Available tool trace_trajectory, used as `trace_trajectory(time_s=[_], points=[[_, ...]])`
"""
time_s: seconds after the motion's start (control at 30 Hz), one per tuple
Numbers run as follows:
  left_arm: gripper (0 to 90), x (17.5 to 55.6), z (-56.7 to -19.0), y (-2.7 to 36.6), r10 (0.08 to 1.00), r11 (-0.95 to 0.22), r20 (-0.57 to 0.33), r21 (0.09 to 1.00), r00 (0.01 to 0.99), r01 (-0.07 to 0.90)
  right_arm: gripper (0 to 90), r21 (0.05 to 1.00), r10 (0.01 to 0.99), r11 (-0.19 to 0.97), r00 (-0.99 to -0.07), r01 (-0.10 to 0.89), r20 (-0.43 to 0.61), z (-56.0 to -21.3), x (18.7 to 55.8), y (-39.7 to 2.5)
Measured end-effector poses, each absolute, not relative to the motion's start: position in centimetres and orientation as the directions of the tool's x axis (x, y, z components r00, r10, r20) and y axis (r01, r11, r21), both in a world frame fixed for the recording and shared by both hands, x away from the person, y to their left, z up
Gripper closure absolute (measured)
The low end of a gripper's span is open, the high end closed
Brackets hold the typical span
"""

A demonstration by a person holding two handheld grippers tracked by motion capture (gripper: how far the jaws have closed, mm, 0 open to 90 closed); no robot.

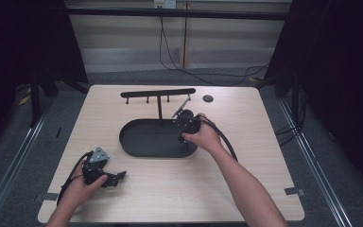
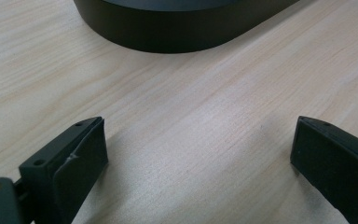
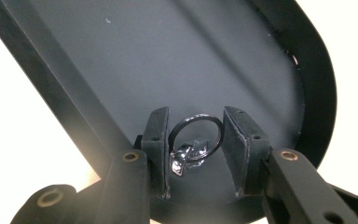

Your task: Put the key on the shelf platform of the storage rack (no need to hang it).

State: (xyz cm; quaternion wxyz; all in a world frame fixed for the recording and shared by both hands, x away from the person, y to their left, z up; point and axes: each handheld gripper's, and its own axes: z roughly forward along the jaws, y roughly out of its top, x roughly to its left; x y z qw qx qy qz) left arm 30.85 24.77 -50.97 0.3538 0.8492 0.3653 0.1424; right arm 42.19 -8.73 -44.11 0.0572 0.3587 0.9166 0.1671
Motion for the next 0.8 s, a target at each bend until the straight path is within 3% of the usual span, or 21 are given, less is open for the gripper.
trace_trajectory(time_s=[0.8], points=[[3.4,30.8,-51.0,24.7,0.722,-0.482,-0.014,0.706,0.691,0.518,63.1,0.317,0.675,0.699,-0.738,0.641,0.004,-45.2,42.6,-8.2]])
